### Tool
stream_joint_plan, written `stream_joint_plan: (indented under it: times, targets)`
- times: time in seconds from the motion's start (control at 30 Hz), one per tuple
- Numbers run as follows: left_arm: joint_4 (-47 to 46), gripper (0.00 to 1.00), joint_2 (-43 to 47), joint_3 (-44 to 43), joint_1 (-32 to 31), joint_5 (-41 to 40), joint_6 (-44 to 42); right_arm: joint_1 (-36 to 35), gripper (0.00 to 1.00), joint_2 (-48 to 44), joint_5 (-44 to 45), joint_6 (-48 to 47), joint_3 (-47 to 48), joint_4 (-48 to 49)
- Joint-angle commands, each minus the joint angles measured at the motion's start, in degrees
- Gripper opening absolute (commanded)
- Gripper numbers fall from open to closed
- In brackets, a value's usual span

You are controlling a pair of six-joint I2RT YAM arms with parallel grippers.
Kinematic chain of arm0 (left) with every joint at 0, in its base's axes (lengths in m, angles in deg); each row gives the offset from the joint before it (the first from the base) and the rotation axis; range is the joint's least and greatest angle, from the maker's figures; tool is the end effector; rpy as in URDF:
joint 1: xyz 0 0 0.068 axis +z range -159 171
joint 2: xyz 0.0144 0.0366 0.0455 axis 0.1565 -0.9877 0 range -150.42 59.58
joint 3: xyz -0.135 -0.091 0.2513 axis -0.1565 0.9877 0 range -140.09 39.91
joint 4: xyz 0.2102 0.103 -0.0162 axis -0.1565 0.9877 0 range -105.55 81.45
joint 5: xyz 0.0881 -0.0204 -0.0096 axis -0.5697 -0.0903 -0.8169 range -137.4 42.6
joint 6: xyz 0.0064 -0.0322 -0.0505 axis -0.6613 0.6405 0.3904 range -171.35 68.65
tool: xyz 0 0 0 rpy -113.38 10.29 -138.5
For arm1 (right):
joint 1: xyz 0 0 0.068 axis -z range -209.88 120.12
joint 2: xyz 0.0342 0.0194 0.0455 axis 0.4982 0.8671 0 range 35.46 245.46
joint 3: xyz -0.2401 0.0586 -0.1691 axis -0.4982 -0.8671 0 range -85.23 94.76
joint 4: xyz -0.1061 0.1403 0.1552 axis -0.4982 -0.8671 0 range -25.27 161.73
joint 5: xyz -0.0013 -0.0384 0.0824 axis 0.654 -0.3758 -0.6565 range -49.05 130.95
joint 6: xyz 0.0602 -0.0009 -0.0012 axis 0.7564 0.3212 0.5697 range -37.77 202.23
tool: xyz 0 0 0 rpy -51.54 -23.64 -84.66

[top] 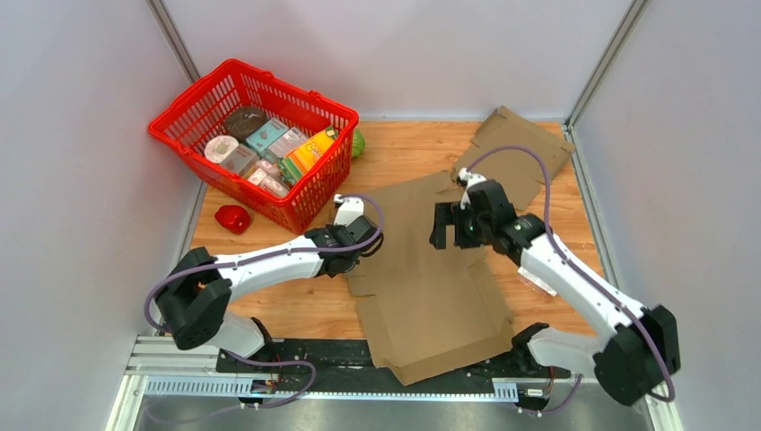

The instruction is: Fold the paper box

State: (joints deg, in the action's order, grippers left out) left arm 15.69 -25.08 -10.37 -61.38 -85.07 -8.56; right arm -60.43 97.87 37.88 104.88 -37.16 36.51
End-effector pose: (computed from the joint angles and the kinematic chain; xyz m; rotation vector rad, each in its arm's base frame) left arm 0.1743 -0.1815 0.2316 0.0241 2.3824 0.1679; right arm 0.1591 0.0966 0.2863 -0.1962 2.4852 0.4709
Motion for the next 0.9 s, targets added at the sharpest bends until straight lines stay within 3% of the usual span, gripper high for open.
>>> stream_joint_plan:
  times: [0.0,0.07,0.27,0.5,0.63,0.87]
  targets:
    - [-3.7,0.00,7.2,-0.3,-0.1,5.8,-12.4,4.2,1.00,7.7,-1.0,-11.1,13.6,3.1]
    - [-4.2,0.00,10.5,-0.3,0.0,7.0,-13.9,8.6,1.00,11.8,-8.6,-15.2,17.1,3.1]
    - [-5.0,0.00,15.1,-2.9,0.0,11.6,-20.8,10.1,1.00,22.7,-11.5,-30.0,31.6,-1.0]
    - [-9.5,0.00,17.2,-4.0,0.0,18.9,-35.6,10.8,1.00,34.9,-30.9,-44.4,46.6,-3.4]
    - [-11.0,0.00,20.1,-2.5,0.0,21.9,-42.2,10.8,1.00,41.3,-34.6,-56.0,53.4,-8.8]
    - [-15.3,0.00,23.2,0.9,0.2,23.4,-44.0,12.4,1.00,52.1,-38.0,-61.7,64.8,-15.8]
